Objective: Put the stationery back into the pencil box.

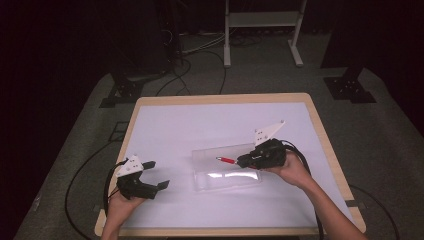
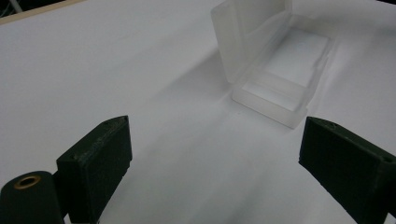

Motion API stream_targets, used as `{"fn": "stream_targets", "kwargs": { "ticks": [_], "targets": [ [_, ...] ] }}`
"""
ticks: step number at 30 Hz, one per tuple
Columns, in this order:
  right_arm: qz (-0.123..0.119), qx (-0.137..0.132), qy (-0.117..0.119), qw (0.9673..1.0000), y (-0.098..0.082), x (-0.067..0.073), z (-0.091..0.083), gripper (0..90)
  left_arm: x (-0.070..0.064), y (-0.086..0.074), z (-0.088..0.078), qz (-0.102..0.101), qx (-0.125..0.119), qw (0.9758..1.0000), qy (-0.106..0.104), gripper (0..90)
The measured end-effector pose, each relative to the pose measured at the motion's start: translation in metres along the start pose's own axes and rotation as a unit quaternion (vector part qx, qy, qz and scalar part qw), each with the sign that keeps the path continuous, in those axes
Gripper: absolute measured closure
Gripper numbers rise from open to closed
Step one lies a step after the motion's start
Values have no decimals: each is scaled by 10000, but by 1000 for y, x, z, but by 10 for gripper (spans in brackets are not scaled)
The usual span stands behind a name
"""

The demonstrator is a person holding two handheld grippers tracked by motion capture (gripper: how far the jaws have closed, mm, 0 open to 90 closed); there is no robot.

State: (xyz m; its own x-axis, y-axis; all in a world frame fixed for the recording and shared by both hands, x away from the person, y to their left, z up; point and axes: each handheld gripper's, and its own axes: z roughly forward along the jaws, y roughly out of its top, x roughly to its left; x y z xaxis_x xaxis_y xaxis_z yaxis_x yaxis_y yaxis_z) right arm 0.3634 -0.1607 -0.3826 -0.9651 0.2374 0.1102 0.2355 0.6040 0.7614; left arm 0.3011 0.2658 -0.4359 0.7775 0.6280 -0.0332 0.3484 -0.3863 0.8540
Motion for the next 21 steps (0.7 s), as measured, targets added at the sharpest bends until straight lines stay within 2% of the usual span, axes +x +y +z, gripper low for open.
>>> {"fn": "stream_targets", "kwargs": {
  "ticks": [11,21],
  "targets": [
    [-37,157,125,9998,-1,-5,16,788,1,-1,-2,-9,-18,10000,-4,88],
    [31,326,293,9990,-8,-12,35,788,2,-2,-4,-32,-28,10000,8,88]
  ]
}}
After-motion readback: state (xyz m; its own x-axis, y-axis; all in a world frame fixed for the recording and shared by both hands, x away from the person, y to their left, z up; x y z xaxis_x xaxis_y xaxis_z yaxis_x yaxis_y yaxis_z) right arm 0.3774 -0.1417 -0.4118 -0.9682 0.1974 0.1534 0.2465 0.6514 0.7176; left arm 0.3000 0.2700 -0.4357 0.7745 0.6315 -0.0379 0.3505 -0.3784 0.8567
